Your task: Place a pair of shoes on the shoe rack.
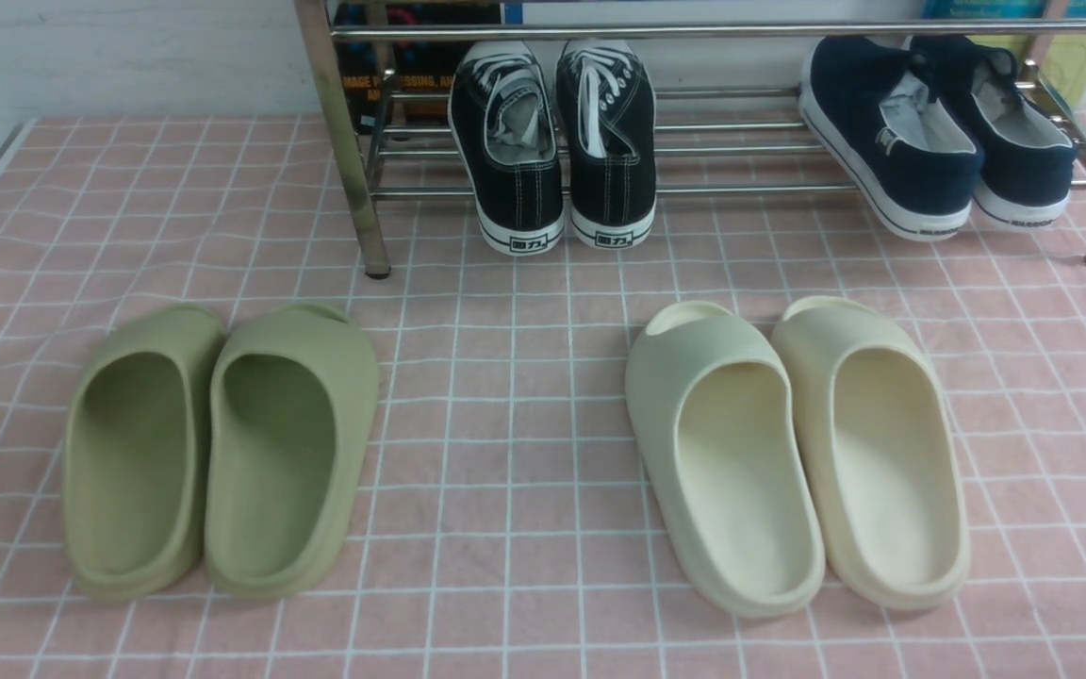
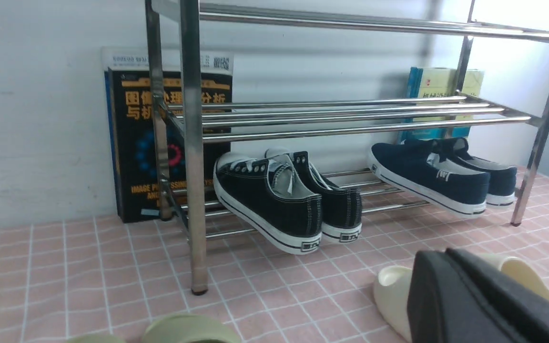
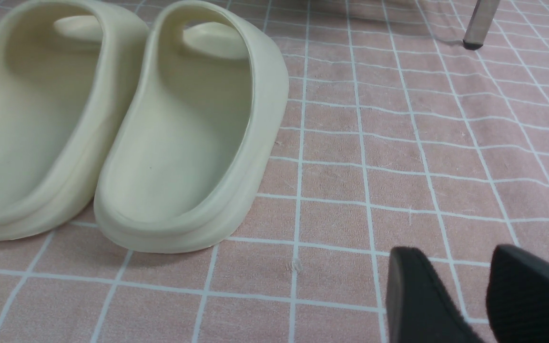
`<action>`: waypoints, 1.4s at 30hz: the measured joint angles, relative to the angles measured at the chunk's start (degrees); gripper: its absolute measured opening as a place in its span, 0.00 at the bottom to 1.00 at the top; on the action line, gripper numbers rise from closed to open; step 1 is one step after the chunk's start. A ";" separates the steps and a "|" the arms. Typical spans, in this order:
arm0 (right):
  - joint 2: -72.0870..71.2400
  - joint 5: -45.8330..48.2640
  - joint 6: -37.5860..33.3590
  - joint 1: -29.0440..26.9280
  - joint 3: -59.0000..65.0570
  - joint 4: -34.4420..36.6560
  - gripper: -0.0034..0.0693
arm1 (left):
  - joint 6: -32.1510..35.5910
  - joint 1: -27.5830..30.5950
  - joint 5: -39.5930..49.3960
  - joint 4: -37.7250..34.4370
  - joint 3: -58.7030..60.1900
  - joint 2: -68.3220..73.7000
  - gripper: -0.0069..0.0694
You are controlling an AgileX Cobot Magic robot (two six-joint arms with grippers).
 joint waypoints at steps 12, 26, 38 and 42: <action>0.00 0.00 0.00 0.00 0.00 0.00 0.38 | -0.07 0.00 -0.22 8.12 13.08 -1.18 0.12; 0.00 0.00 0.00 0.00 0.00 0.00 0.38 | -0.17 0.00 10.62 8.20 17.41 -1.18 0.13; 0.00 0.00 0.00 0.00 0.00 0.00 0.38 | -0.30 0.00 10.49 11.22 26.08 -1.18 0.14; 0.00 0.00 0.00 0.00 0.00 0.00 0.38 | -0.30 0.00 7.99 11.49 26.63 -1.86 0.14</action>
